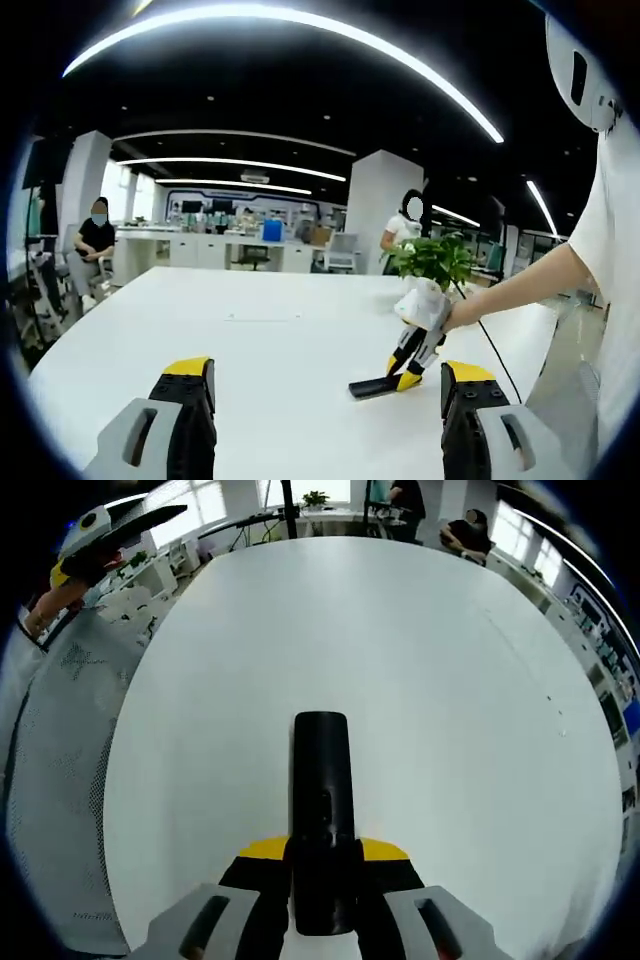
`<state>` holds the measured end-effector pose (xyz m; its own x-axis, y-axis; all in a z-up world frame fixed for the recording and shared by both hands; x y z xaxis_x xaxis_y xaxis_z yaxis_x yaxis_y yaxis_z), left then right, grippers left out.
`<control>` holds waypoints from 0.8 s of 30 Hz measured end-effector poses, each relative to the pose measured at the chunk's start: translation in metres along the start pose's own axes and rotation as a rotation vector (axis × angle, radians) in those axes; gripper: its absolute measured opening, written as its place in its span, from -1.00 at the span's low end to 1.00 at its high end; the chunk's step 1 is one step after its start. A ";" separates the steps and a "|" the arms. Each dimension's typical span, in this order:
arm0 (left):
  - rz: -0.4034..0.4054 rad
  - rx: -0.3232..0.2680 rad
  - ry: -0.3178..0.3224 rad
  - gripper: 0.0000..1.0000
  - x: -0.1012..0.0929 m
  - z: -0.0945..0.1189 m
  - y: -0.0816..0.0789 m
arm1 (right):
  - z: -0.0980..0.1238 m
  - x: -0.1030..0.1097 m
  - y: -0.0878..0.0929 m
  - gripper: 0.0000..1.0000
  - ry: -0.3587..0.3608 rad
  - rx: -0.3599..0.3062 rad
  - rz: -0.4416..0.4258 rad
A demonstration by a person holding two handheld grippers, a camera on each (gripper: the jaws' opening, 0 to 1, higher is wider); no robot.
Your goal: Press the specified remote control buttons in sequence, fully releasing each button before pressing the next.
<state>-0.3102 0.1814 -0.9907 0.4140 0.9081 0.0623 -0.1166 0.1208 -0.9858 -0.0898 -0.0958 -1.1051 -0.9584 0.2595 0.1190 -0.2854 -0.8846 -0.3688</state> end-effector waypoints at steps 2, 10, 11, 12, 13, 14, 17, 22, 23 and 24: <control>0.001 0.002 -0.003 0.94 0.000 0.000 0.001 | 0.000 -0.004 -0.003 -0.57 0.000 0.004 0.000; 0.008 0.011 -0.004 0.94 0.002 0.000 0.004 | -0.003 -0.025 -0.017 -0.57 0.006 0.047 0.050; 0.010 0.013 -0.005 0.94 0.003 0.000 0.004 | -0.003 -0.028 -0.019 -0.57 0.007 0.049 0.050; 0.011 0.014 -0.006 0.94 0.003 -0.001 0.004 | -0.004 -0.030 -0.021 -0.57 0.008 0.050 0.052; 0.011 0.014 -0.008 0.93 0.004 -0.001 0.005 | -0.004 -0.033 -0.023 -0.57 0.013 0.053 0.062; 0.011 0.015 -0.008 0.93 0.004 -0.001 0.005 | -0.005 -0.035 -0.024 -0.57 0.014 0.057 0.069; 0.009 0.016 -0.009 0.93 0.004 -0.001 0.004 | -0.006 -0.042 -0.029 -0.57 0.028 0.063 0.095; 0.020 0.004 -0.008 0.94 0.004 -0.001 0.003 | -0.007 -0.053 -0.035 -0.57 0.037 0.031 0.044; 0.026 0.001 -0.011 0.94 0.005 -0.001 0.003 | -0.007 -0.053 -0.035 -0.56 0.039 0.020 0.020; 0.027 0.001 -0.013 0.94 0.005 -0.001 0.003 | -0.007 -0.054 -0.035 -0.53 0.051 0.013 0.003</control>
<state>-0.3077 0.1858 -0.9935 0.3987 0.9163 0.0374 -0.1285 0.0962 -0.9870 -0.0284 -0.0759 -1.1044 -0.9585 0.2761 0.0712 -0.2830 -0.8902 -0.3569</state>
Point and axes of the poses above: the point that each gripper's makers call its tool centre point, and the gripper's own axes: z roughly backward along the fingers, x roughly to its left, y roughly out of its underside, the point moved 10 cm from there along z, roughly backward along the fingers, and after that the axes turned 11 degrees about -z, right-handed, at the moved point
